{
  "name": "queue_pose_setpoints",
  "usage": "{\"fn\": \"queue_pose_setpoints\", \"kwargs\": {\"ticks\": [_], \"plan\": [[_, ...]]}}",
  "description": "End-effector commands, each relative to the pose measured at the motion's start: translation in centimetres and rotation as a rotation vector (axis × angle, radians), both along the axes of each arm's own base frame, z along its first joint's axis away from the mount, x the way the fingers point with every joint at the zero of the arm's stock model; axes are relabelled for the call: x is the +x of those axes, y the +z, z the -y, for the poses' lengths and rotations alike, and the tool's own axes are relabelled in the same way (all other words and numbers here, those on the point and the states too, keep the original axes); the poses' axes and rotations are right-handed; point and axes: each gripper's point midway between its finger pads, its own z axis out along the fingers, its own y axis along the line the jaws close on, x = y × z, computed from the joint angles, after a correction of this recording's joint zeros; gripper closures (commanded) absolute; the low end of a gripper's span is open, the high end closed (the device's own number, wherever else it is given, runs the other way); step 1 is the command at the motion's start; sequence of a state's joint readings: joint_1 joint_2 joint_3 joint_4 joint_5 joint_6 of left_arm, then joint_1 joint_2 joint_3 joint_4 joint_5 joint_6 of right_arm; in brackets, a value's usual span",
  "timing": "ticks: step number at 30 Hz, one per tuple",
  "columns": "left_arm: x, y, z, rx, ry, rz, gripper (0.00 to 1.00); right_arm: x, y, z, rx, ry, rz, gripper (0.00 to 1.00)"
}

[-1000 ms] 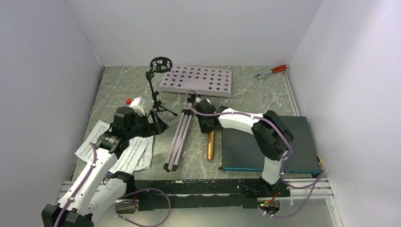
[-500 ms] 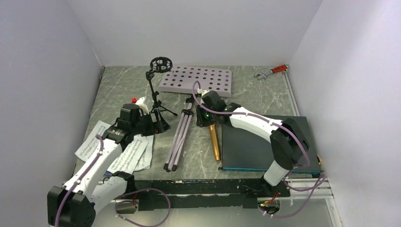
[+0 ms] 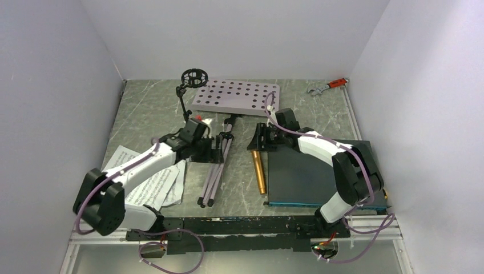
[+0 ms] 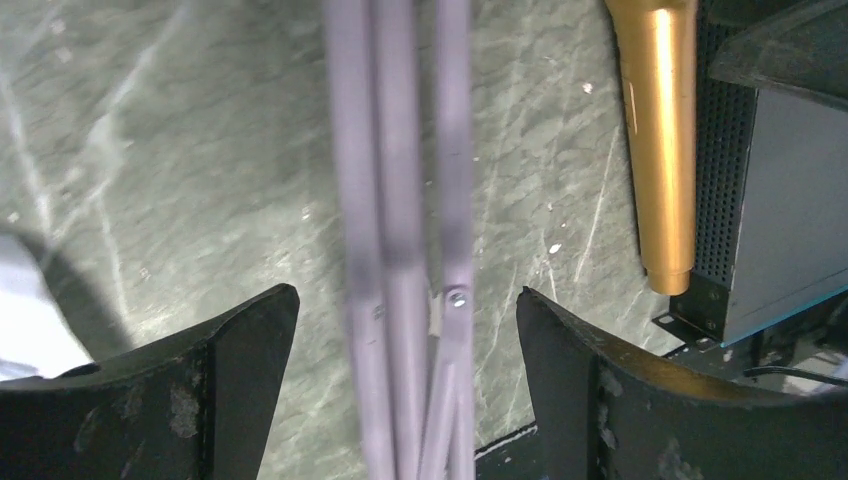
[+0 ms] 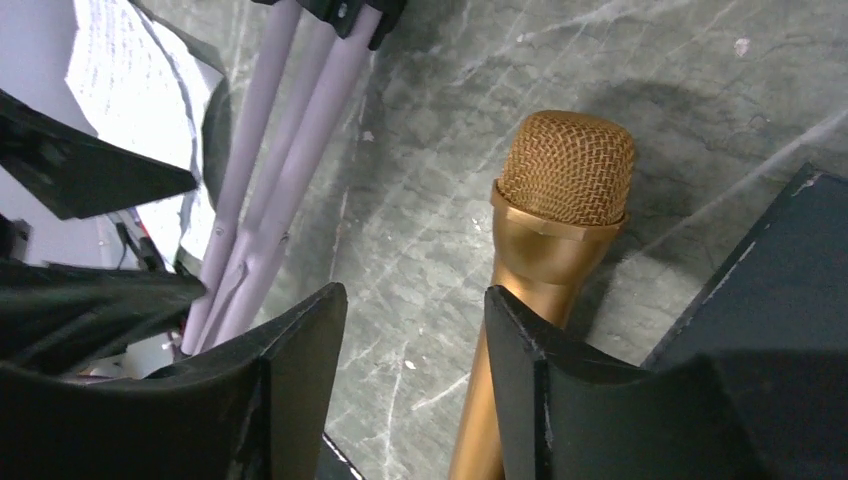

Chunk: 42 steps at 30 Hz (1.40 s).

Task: Set up the instrument practice props

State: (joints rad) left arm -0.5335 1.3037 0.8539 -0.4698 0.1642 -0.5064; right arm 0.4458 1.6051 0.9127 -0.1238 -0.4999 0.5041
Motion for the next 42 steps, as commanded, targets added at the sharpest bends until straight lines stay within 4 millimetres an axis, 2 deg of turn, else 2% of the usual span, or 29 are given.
{"fn": "queue_pose_setpoints", "kwargs": {"ticks": [1, 3, 7, 13, 16, 24, 27, 30, 37, 42], "plan": [[0.8, -0.3, 0.9, 0.183, -0.020, 0.050, 0.14, 0.5, 3.6, -1.0, 0.096, 0.030, 0.111, 0.40], [1.2, -0.8, 0.8, 0.262, -0.005, 0.056, 0.14, 0.7, 3.6, -0.7, 0.083, 0.015, 0.126, 0.33], [1.1, -2.0, -0.2, 0.386, 0.041, 0.021, 0.14, 1.8, 3.6, -0.2, 0.038, -0.021, 0.147, 0.28], [0.7, -2.9, 1.0, 0.367, 0.002, 0.009, 0.15, 4.8, 3.5, -0.3, -0.024, -0.074, 0.161, 0.25], [0.5, -3.6, 1.5, 0.345, -0.001, -0.005, 0.16, 6.4, 2.9, -1.1, -0.039, -0.088, 0.141, 0.24], [-0.2, -5.5, 1.8, 0.321, 0.001, -0.043, 0.23, 10.5, 2.9, -4.0, -0.012, -0.112, 0.151, 0.25], [-0.5, -6.1, 1.7, 0.324, 0.003, -0.057, 0.30, 12.0, 2.1, -4.3, -0.041, -0.153, 0.162, 0.25], [-0.8, -6.6, 1.4, 0.331, 0.009, -0.067, 0.40, 13.1, 1.9, -4.9, -0.031, -0.178, 0.163, 0.25], [-1.2, -7.0, 2.0, 0.277, 0.009, -0.071, 0.64, 14.0, 1.2, -6.9, 0.004, -0.219, 0.140, 0.26], [-1.2, -7.4, 2.6, 0.245, 0.012, -0.076, 0.94, 13.8, 0.6, -7.1, 0.058, -0.285, 0.126, 0.27]]}}
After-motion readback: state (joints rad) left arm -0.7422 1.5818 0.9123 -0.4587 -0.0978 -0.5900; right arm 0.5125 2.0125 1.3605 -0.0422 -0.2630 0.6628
